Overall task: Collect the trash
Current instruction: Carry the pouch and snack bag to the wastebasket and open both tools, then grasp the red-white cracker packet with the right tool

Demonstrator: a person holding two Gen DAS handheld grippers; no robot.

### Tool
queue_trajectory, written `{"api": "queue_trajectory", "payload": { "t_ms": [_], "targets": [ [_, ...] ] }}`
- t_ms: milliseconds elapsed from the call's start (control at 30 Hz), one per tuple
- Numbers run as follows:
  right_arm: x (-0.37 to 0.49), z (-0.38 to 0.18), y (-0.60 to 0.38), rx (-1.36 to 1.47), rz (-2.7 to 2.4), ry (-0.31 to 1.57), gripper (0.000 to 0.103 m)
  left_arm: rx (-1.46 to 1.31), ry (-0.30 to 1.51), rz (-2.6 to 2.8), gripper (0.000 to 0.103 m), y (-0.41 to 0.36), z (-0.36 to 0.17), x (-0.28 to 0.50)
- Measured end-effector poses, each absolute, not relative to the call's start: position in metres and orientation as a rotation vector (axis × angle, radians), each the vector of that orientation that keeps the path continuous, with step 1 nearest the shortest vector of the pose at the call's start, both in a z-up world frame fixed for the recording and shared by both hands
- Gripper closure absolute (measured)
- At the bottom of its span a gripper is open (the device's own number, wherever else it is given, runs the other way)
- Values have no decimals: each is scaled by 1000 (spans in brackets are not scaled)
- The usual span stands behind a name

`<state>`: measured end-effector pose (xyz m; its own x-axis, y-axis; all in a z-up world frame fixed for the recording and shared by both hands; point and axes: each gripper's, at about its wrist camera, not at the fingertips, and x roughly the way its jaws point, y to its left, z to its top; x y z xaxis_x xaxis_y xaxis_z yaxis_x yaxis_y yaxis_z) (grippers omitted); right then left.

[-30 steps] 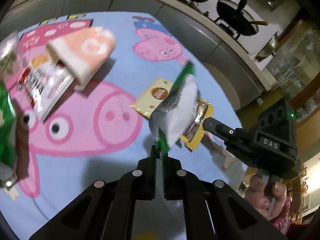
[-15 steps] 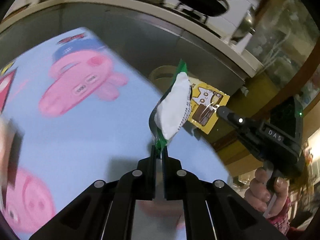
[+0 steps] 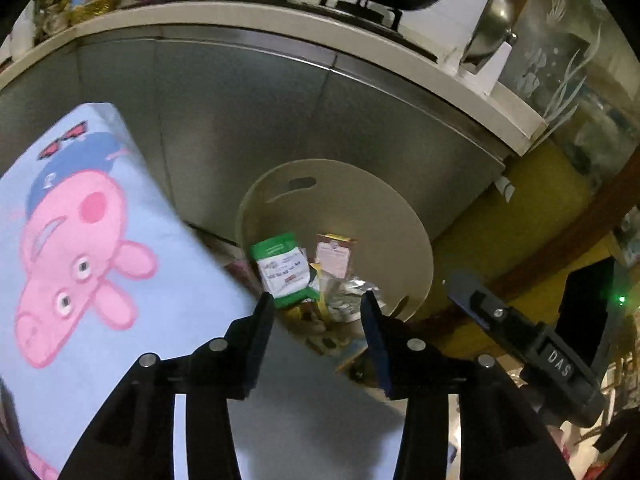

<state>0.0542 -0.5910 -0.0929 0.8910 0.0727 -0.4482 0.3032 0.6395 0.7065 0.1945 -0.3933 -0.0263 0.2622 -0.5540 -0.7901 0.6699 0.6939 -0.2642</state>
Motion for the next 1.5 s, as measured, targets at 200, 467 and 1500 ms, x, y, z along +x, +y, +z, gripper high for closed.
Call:
{"api": "queue_trajectory", "payload": {
  "t_ms": [200, 467, 1500],
  "targets": [
    [48, -96, -559, 902, -61, 490, 56, 114, 999, -794, 58, -332, -27, 162],
    [81, -82, -476, 827, 116, 593, 56, 128, 972, -738, 58, -222, -33, 100],
    [280, -47, -179, -366, 316, 1079, 68, -159, 973, -440, 58, -14, -60, 117]
  ]
}}
